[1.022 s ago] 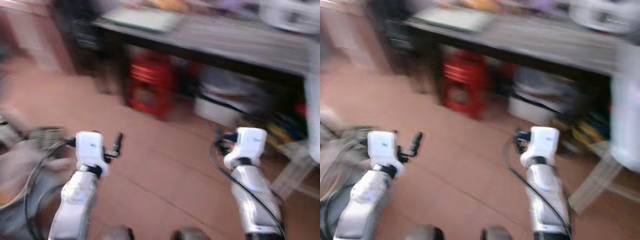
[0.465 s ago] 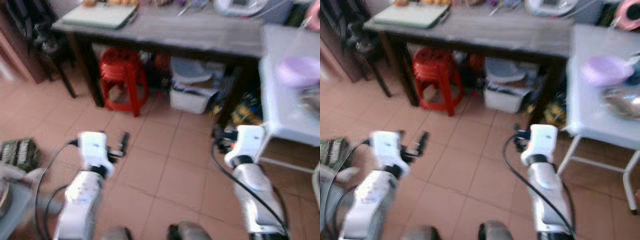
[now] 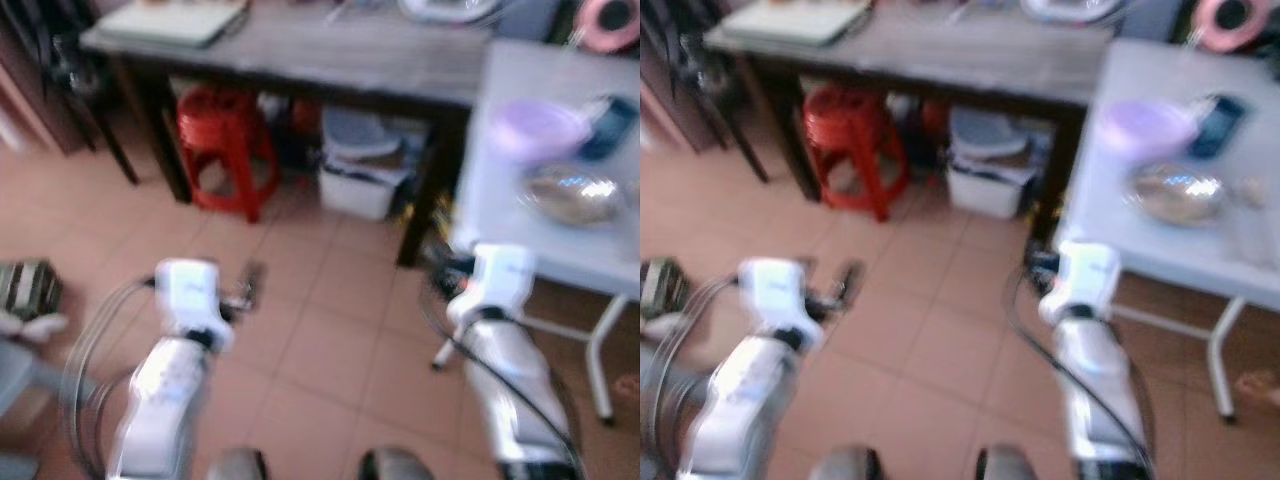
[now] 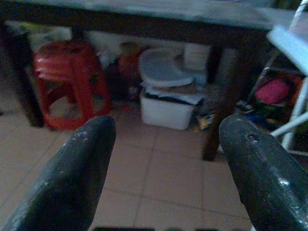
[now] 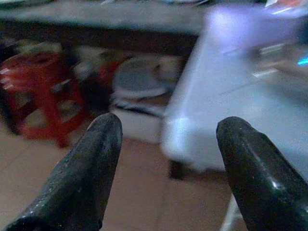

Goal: Setting the table

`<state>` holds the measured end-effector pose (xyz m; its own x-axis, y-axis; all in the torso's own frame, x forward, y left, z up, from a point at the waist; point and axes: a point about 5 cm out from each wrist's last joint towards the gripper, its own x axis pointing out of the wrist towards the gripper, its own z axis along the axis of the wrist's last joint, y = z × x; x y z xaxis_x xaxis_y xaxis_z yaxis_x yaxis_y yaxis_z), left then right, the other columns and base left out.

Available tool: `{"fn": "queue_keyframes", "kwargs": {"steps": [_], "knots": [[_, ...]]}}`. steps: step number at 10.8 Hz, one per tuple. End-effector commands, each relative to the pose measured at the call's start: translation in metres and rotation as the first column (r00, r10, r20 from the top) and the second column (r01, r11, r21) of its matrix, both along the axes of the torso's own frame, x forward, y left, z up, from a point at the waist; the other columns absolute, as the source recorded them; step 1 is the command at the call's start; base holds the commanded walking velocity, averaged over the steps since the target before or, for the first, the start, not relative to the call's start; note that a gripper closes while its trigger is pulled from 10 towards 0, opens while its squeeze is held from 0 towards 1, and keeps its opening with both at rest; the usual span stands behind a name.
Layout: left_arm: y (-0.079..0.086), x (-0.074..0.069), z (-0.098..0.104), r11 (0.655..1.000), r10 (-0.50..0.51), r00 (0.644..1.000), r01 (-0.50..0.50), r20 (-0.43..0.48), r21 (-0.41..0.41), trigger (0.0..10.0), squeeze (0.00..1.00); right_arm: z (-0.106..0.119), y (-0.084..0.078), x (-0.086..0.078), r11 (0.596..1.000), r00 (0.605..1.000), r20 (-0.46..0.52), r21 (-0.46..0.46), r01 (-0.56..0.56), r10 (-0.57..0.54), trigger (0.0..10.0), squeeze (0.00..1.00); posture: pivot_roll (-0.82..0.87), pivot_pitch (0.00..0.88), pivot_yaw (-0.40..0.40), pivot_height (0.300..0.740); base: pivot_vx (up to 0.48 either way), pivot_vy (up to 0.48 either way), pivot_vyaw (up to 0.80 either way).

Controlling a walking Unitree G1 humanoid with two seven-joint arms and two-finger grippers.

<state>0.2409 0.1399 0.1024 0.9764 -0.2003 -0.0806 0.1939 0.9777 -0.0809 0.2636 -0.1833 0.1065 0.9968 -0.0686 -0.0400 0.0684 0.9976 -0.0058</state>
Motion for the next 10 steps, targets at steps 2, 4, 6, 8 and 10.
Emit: {"fn": "queue_keyframes", "kwargs": {"steps": [2, 4, 6, 8, 10], "knots": [[0.008, -0.001, 0.000, 1.000, 0.020, 1.000, -0.020, -0.003, 0.022, 10.0, 0.00, 0.004, 0.008, 0.001, 1.000, 1.000, 0.020, 0.023, -0.015, 0.014, 10.0, 0.00, -0.04, 0.094, 0.021, 0.740, 0.000, -0.471, 0.00], [0.008, 0.000, 0.001, 1.000, 0.020, 1.000, -0.020, -0.001, 0.024, 10.0, 0.00, 0.006, 0.008, 0.001, 1.000, 1.000, 0.025, 0.025, -0.014, 0.013, 10.0, 0.00, -0.04, 0.099, 0.021, 0.740, 0.000, -0.469, 0.00], [0.007, 0.004, 0.009, 0.999, 0.047, 0.998, -0.046, 0.051, -0.009, 10.0, 0.00, 0.008, 0.008, 0.002, 1.000, 0.999, 0.031, 0.030, -0.009, 0.008, 10.0, 0.00, -0.04, 0.104, 0.020, 0.740, 0.000, 0.000, 0.00], [0.002, 0.005, 0.017, 0.999, 0.005, 0.998, -0.002, 0.065, -0.045, 10.0, 0.00, 0.011, 0.009, 0.002, 1.000, 0.999, 0.037, 0.028, -0.008, 0.007, 10.0, 0.00, -0.05, 0.118, 0.025, 0.740, 0.000, 0.000, -0.80], [0.001, 0.005, 0.021, 0.999, 0.002, 0.997, 0.003, 0.082, -0.053, 10.0, 0.00, 0.017, 0.016, 0.000, 0.997, 0.995, 0.077, -0.048, -0.059, 0.063, 10.0, 0.00, -0.04, 0.126, 0.023, 0.740, 0.000, 0.000, 0.00]]}}
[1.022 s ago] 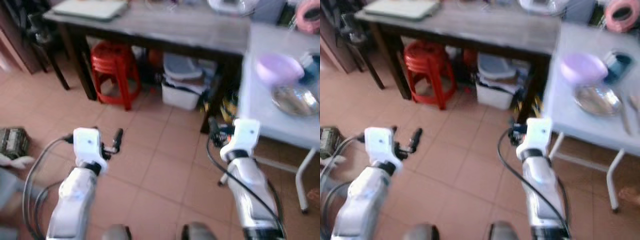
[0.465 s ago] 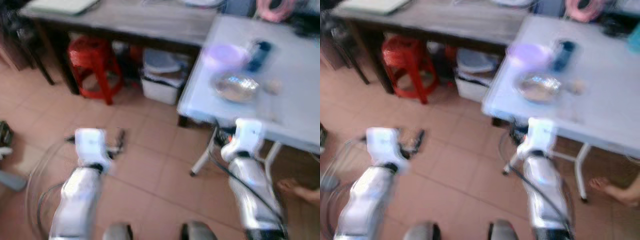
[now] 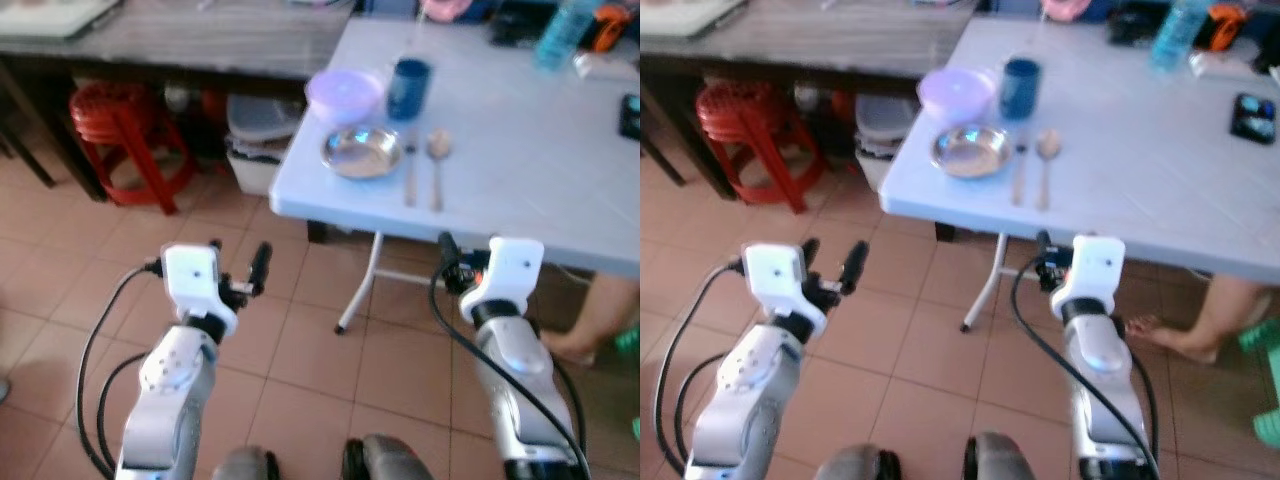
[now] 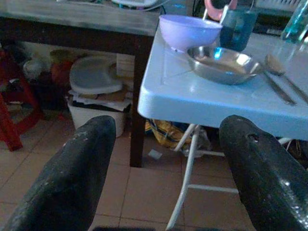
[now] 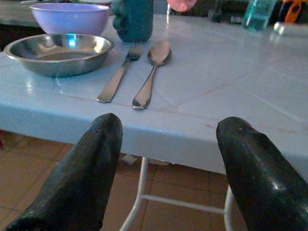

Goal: Setting the table

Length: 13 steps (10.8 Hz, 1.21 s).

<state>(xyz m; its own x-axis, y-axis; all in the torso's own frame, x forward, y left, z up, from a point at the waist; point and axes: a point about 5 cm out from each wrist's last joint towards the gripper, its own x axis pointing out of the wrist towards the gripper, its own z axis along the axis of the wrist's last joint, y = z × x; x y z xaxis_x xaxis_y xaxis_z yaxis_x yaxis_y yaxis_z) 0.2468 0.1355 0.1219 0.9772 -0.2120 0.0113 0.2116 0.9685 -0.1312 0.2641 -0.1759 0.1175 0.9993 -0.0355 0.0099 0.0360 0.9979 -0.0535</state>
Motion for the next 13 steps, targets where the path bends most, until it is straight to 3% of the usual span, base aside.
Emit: {"fn": "queue_keyframes", "kwargs": {"steps": [1, 2, 6, 13], "knots": [[0.006, -0.002, 0.001, 1.000, 0.014, 1.000, -0.014, 0.003, 0.007, 10.0, 0.00, 0.007, 0.011, -0.001, 0.999, 0.998, 0.038, -0.003, -0.042, 0.042, 10.0, 0.00, -0.04, 0.124, 0.022, 0.740, 0.000, 0.000, 0.00], [0.007, 0.001, 0.005, 0.999, 0.047, 0.999, -0.047, 0.020, 0.016, 10.0, 0.00, 0.016, 0.020, 0.002, 0.995, 0.993, 0.076, -0.041, -0.088, 0.091, 10.0, 0.00, -0.03, 0.133, 0.011, 0.740, 0.000, 0.000, 0.00], [0.007, 0.000, 0.009, 1.000, 0.019, 0.999, -0.020, 0.041, 0.020, 10.0, 0.00, 0.020, 0.022, 0.001, 0.995, 0.991, 0.091, -0.041, -0.096, 0.099, 10.0, 0.00, -0.03, 0.140, 0.011, 0.740, 0.210, 0.000, 0.00], [-0.003, 0.001, 0.011, 1.000, -0.021, 0.999, 0.022, 0.043, -0.019, 10.0, 0.00, 0.029, 0.017, -0.003, 0.998, 0.993, 0.102, -0.030, -0.058, 0.061, 10.0, 0.00, -0.06, 0.129, 0.012, 0.740, 0.305, 0.000, 0.00]]}}
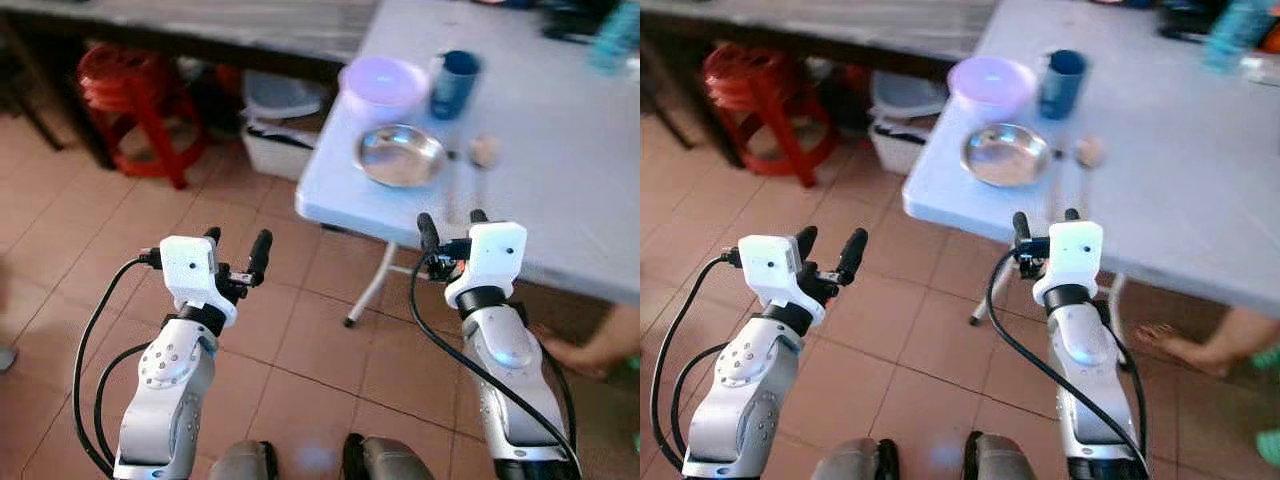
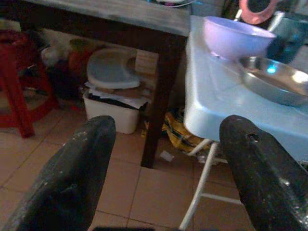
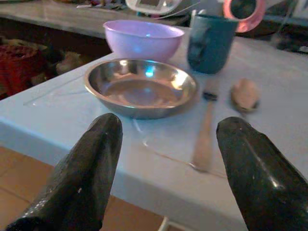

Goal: Setting the table

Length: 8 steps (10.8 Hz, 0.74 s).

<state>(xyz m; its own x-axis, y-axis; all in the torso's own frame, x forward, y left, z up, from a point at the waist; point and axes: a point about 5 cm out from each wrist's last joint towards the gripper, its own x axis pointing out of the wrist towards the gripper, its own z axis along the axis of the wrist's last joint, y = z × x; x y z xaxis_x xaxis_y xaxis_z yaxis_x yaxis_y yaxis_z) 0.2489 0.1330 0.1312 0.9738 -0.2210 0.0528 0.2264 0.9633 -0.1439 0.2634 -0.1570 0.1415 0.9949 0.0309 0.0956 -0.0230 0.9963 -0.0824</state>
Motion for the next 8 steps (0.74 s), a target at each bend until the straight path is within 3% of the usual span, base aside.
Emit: {"fn": "queue_keyframes", "kwargs": {"steps": [1, 2, 5, 8], "knots": [[-0.0020, -0.0009, 0.0025, 1.000, -0.011, 1.000, 0.011, 0.006, -0.005, 10.0, 0.00, 0.0054, -0.0022, -0.0020, 1.000, 1.000, 0.015, 0.008, 0.005, -0.006, 10.0, 0.00, -0.05, 0.123, 0.013, 0.740, 0.319, 0.000, 0.00], [-0.0037, -0.0003, 0.0036, 1.000, -0.011, 1.000, 0.012, 0.007, -0.010, 10.0, 0.00, 0.0032, -0.0010, 0.0003, 1.000, 1.000, 0.001, 0.028, -0.001, 0.001, 10.0, 0.00, -0.04, 0.135, 0.008, 0.740, 0.322, 0.000, 0.00], [0.0001, -0.0003, 0.0056, 1.000, 0.012, 1.000, -0.012, 0.011, -0.019, 10.0, 0.00, 0.0042, 0.0029, 0.0032, 1.000, 1.000, 0.005, 0.021, -0.012, 0.012, 10.0, 0.00, -0.04, 0.135, 0.003, 0.740, 0.199, 0.000, -0.80], [0.0016, 0.0011, 0.0066, 0.998, 0.058, 0.998, -0.057, 0.015, -0.035, 10.0, 0.00, 0.0065, 0.0004, 0.0034, 1.000, 1.000, 0.011, 0.004, 0.011, -0.011, 10.0, 0.00, -0.04, 0.140, 0.007, 0.740, 0.000, 0.000, 0.00]]}}
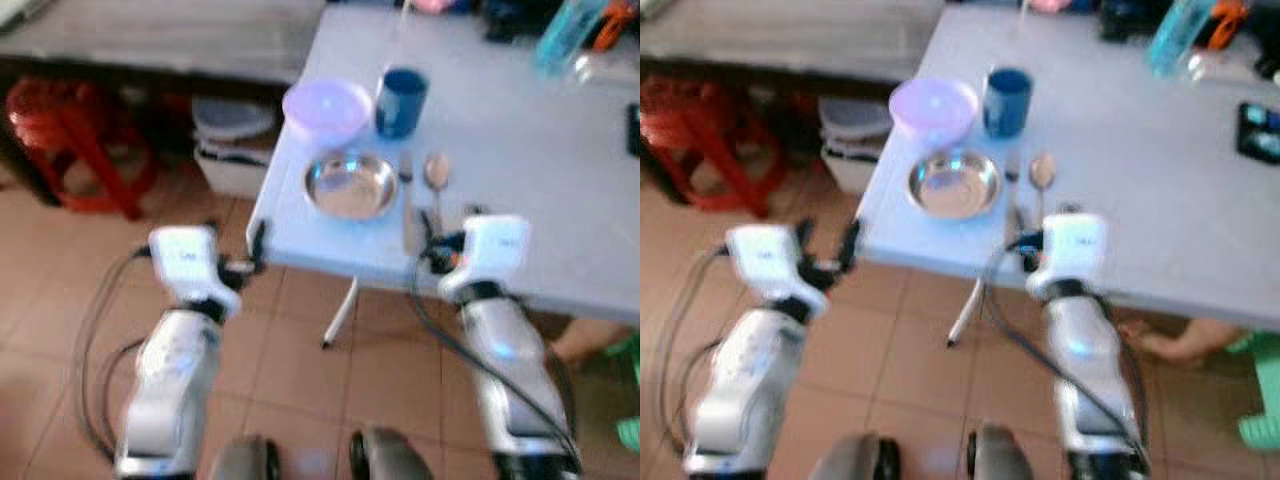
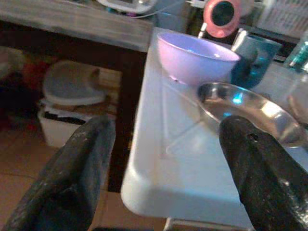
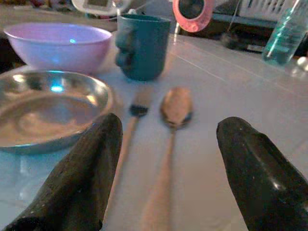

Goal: Setting the table

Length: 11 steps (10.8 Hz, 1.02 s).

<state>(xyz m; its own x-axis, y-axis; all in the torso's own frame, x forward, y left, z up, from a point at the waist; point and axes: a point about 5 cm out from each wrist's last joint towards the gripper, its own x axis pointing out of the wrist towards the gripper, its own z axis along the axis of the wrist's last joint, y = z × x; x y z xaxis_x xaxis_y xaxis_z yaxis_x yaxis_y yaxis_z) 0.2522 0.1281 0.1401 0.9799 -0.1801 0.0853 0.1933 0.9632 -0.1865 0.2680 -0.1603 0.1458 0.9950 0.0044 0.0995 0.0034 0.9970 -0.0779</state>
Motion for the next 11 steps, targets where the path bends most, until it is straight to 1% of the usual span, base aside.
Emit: {"fn": "queue_keyframes", "kwargs": {"steps": [1, 3, 11], "knots": [[0.0161, -0.0037, -0.0106, 0.996, 0.079, 0.996, -0.078, -0.039, 0.041, 10.0, 0.00, -0.0008, 0.0045, -0.0018, 1.000, 1.000, -0.010, 0.013, 0.010, -0.010, 10.0, 0.00, -0.04, 0.142, 0.009, 0.740, 0.000, 0.000, 0.00], [0.0216, -0.0066, -0.0188, 0.994, 0.109, 0.990, -0.106, -0.089, 0.037, 10.0, 0.00, -0.0021, 0.0062, -0.0018, 1.000, 1.000, -0.021, 0.012, 0.005, -0.005, 10.0, 0.00, -0.04, 0.141, 0.007, 0.740, 0.000, 0.000, 0.00], [0.0216, -0.0066, -0.0188, 0.994, 0.109, 0.990, -0.106, -0.089, 0.037, 10.0, 0.00, -0.0021, 0.0062, -0.0018, 1.000, 1.000, -0.021, 0.012, 0.005, -0.005, 10.0, 0.00, -0.04, 0.141, 0.007, 0.740, 0.000, 0.000, 0.00]]}}
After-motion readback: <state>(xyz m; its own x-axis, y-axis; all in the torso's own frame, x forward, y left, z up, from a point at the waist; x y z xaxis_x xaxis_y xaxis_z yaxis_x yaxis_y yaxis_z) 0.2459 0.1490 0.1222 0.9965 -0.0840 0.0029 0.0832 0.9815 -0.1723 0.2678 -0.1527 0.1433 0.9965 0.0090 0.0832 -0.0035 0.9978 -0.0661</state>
